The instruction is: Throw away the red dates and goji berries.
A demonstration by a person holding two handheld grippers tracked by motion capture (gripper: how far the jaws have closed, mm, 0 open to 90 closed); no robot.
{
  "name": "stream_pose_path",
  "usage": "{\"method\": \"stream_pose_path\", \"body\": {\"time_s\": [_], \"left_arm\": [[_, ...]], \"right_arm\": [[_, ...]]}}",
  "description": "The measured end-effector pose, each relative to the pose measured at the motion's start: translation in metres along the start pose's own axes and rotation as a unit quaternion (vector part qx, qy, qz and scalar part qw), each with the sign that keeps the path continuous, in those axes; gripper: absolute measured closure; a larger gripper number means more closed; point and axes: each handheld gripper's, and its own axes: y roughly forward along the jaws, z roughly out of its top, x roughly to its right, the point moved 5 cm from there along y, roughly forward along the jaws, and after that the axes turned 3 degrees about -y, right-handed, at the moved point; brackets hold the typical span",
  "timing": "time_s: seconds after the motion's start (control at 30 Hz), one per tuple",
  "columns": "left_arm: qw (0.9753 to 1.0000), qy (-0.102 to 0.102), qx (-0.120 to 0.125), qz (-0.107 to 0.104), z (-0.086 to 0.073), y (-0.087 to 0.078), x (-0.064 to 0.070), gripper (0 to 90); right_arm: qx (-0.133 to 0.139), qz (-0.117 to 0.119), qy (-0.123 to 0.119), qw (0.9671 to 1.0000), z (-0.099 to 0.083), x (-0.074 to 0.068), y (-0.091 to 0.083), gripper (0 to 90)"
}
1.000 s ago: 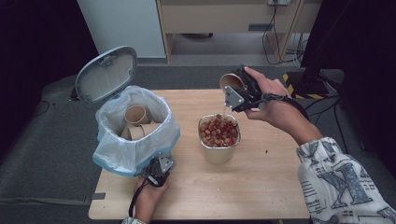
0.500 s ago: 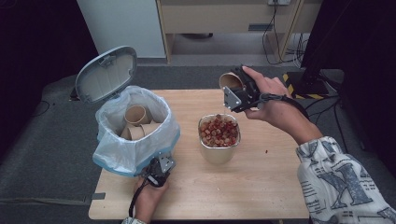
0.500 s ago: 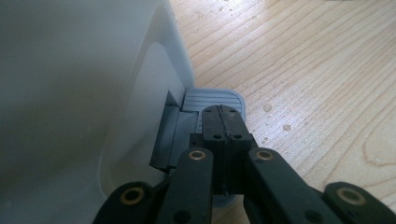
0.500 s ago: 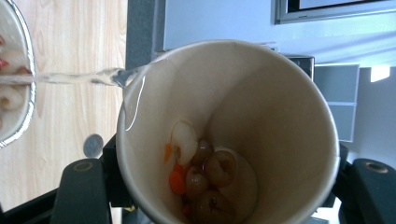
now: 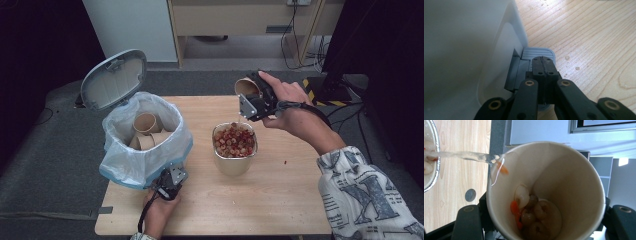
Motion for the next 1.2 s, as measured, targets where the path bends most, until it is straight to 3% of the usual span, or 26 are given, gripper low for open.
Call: {"method": "stream_pose_path", "body": {"time_s": [1.2], "left_arm": [[1.0000,0.001,0.000,0.001,0.0000,0.0000,0.0003,89.3]], "right_arm": [[0.003,-0.006,-0.009,0.9999,0.0012,0.0018,-0.0042,30.8]]}}
